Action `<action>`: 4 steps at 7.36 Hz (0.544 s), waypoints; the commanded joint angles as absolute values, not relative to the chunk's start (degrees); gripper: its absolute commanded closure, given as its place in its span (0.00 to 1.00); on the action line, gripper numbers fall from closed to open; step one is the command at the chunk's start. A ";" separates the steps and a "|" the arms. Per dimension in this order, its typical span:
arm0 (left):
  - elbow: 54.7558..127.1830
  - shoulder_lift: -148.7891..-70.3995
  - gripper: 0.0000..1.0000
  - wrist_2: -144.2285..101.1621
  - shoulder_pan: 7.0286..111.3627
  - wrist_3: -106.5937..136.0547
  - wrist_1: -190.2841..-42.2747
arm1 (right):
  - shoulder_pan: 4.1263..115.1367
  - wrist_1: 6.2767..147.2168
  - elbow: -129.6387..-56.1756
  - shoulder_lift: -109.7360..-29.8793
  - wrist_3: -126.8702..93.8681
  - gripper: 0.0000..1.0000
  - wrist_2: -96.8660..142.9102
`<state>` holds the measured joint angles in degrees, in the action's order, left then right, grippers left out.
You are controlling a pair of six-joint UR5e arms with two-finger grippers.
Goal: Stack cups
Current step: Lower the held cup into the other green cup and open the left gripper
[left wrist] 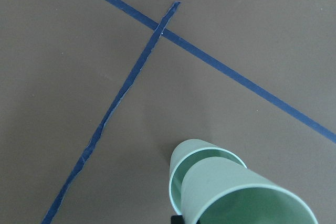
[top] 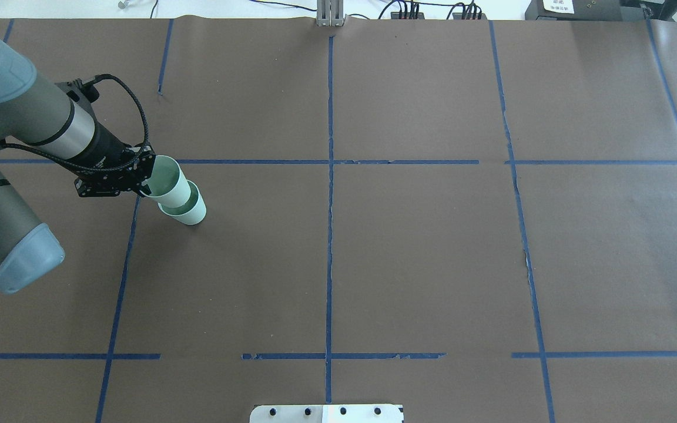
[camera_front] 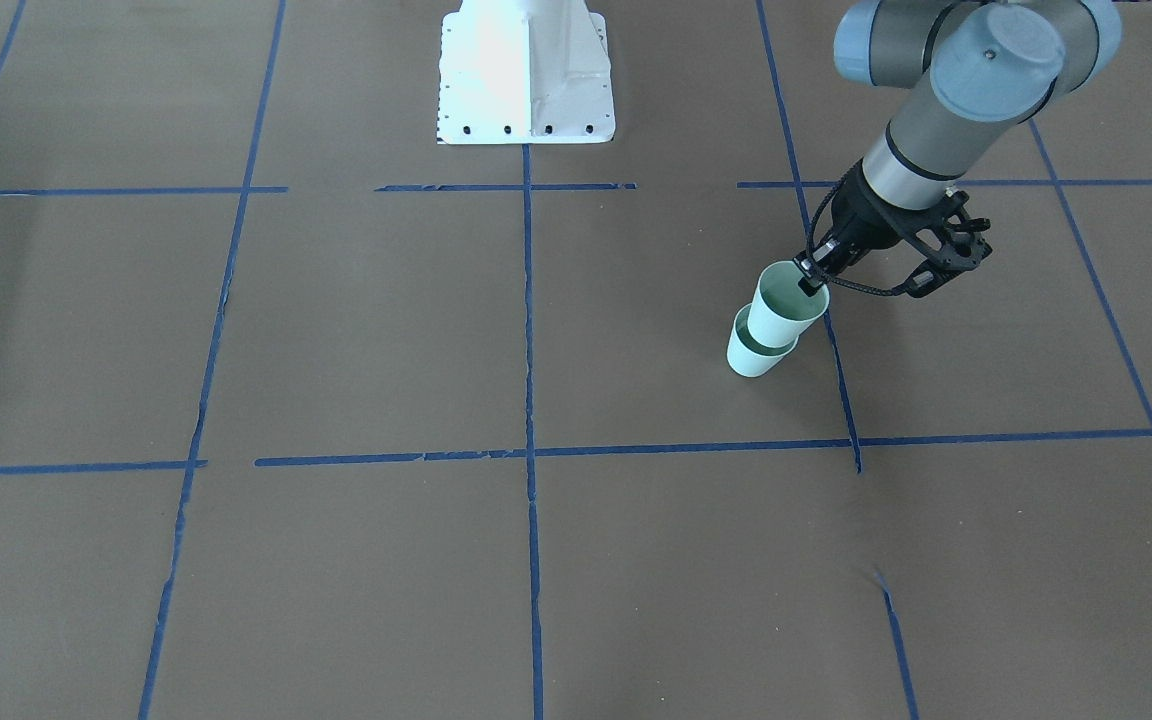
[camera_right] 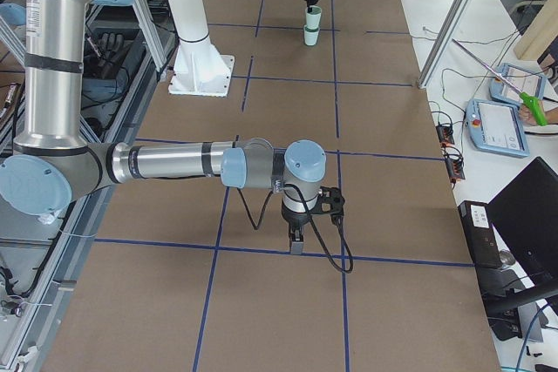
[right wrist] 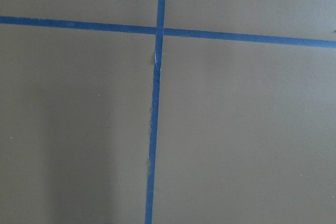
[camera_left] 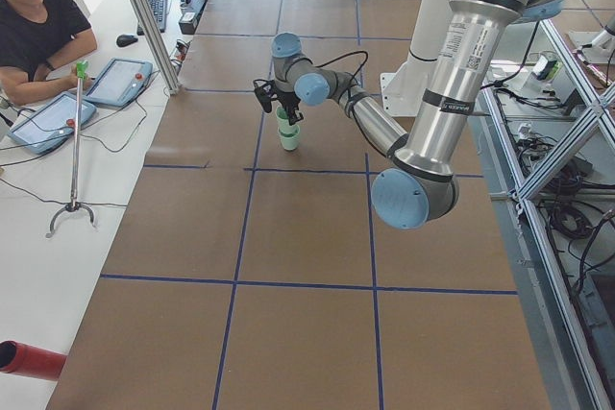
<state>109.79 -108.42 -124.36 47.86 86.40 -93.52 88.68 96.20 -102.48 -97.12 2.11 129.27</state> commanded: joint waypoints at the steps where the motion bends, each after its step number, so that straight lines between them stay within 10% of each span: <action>1: 109.78 -108.46 1.00 -124.37 47.81 86.40 -93.52 | 88.68 96.24 -102.48 -97.12 2.11 0.00 129.29; 4: 109.78 -108.54 0.94 -124.37 47.81 86.31 -93.52 | 88.68 96.24 -102.48 -97.12 2.11 0.00 129.29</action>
<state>109.78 -108.51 -124.37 47.81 86.38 -93.52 88.68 96.24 -102.48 -97.12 2.11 129.28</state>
